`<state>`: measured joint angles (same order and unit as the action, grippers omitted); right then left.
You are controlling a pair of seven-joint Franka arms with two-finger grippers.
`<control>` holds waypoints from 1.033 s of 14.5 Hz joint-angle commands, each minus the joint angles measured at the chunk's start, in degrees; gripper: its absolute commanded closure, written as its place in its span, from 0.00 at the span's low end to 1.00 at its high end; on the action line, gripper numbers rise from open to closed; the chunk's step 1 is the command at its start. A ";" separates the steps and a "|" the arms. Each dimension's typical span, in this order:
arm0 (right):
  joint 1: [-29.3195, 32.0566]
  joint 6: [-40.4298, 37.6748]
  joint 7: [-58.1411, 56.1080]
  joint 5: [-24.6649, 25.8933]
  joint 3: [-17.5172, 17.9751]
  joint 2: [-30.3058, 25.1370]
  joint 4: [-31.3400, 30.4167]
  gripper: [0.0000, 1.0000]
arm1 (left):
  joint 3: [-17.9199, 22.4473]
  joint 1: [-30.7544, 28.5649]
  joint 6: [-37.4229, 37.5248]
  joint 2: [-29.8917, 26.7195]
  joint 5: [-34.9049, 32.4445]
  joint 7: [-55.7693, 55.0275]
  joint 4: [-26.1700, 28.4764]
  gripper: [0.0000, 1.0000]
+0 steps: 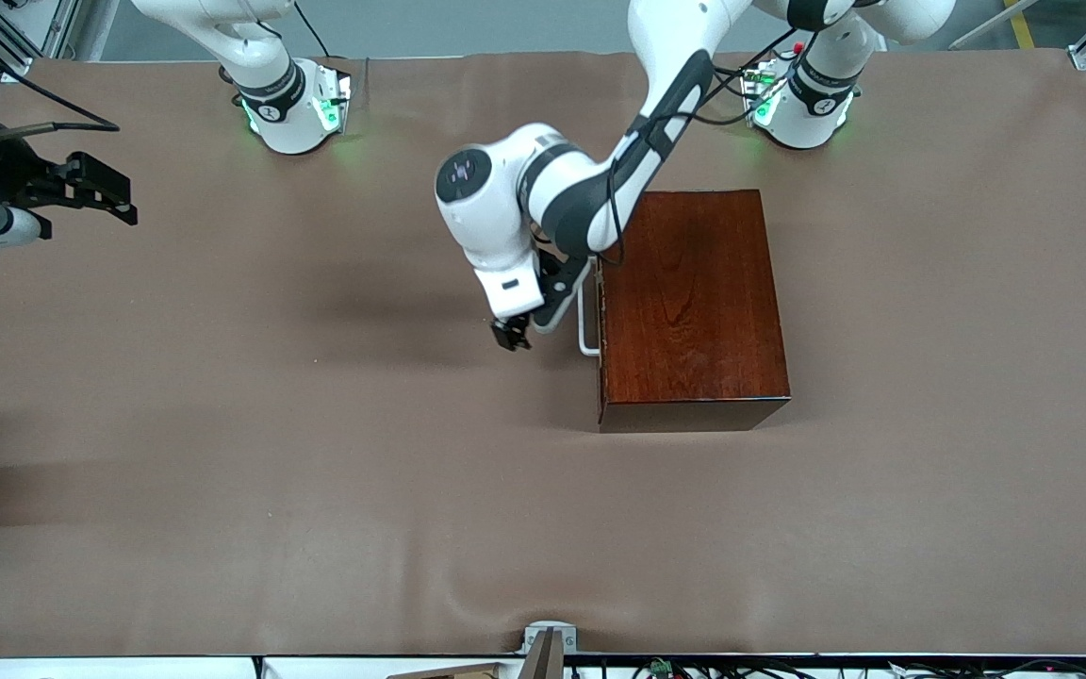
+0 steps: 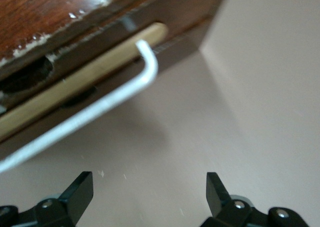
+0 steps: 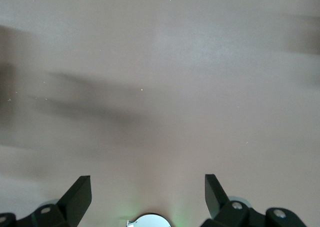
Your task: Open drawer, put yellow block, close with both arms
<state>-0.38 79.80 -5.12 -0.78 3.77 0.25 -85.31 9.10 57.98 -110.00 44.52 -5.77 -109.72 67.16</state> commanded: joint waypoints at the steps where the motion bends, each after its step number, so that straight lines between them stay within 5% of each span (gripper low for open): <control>1: 1.08 0.80 -1.20 0.69 0.54 -1.83 -1.88 0.00 | -0.75 -0.58 0.14 -8.54 -1.79 8.77 1.48 0.00; 5: 1.96 0.80 -1.38 0.52 0.63 -1.83 -1.88 0.00 | -0.57 -4.61 1.19 -21.63 -1.70 24.34 7.00 0.00; 11: 3.72 0.71 -4.37 0.08 0.54 -1.83 -1.97 0.00 | -0.75 -17.69 1.80 -44.66 0.75 52.62 24.75 0.00; 15: 3.72 0.18 -3.93 -0.01 0.54 -1.92 -2.05 0.00 | -0.75 -30.97 8.21 -47.50 5.50 74.69 25.21 0.00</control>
<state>2.22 79.77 -8.47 -0.74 3.49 0.23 -85.44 9.32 31.81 -102.95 -1.46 -1.86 -43.28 90.28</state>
